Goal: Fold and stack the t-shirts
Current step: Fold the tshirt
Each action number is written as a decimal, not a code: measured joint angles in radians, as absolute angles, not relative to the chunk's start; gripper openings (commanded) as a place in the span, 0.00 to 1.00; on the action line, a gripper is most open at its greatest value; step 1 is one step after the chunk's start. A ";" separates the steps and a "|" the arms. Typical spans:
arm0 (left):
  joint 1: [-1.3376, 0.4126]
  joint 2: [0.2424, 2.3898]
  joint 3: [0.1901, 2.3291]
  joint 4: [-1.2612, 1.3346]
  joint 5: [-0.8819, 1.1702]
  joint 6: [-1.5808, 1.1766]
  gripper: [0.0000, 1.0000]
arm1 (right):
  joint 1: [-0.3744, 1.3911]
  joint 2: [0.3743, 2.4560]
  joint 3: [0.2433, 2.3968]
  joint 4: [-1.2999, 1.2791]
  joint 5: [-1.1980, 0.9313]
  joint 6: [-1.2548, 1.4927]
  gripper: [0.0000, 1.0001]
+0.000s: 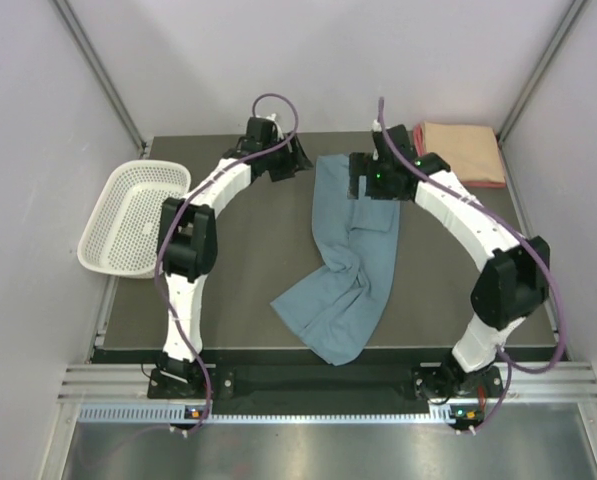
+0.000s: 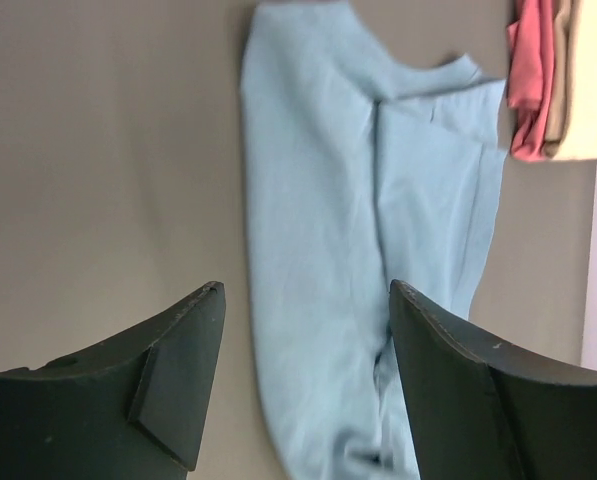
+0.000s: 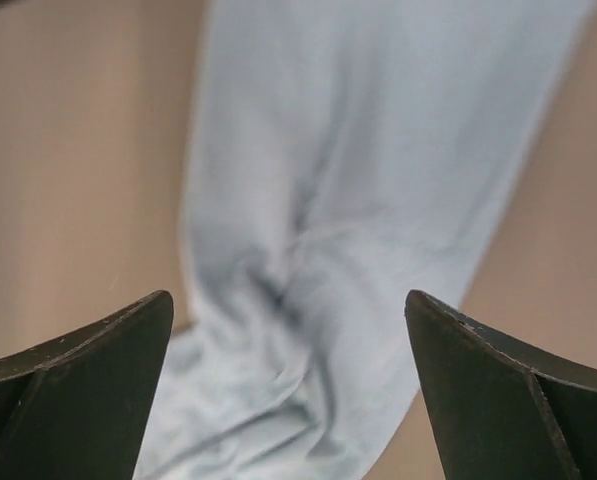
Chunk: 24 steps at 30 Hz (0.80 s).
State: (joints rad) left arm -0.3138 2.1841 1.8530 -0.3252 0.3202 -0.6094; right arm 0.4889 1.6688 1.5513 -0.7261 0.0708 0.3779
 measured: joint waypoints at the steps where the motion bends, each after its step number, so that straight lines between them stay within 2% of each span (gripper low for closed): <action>1: -0.323 2.210 1.879 -0.310 0.313 -0.612 0.72 | 0.454 1.699 1.575 -0.727 0.082 0.381 1.00; 5: -0.353 2.318 1.964 -0.259 0.298 -0.625 0.72 | 0.346 1.814 1.636 -0.718 0.091 0.385 1.00; 8: -0.367 2.395 2.010 -0.228 0.297 -0.626 0.72 | 0.263 1.876 1.637 -0.694 0.073 0.373 0.95; 12: -0.369 2.467 2.025 -0.166 0.293 -0.631 0.70 | 0.169 1.924 1.637 -0.624 0.014 0.340 0.81; 14: -0.367 2.495 2.038 -0.148 0.290 -0.636 0.70 | 0.134 1.944 1.637 -0.593 -0.012 0.334 0.78; 15: -0.366 2.507 2.053 -0.133 0.290 -0.639 0.70 | 0.123 1.956 1.637 -0.574 -0.025 0.333 0.70; 18: -0.363 2.540 2.100 -0.105 0.279 -0.654 0.67 | 0.108 2.000 1.638 -0.517 -0.071 0.334 0.60; 24: -0.357 2.596 2.153 -0.039 0.279 -0.698 0.65 | 0.105 2.118 1.673 -0.453 -0.128 0.348 0.54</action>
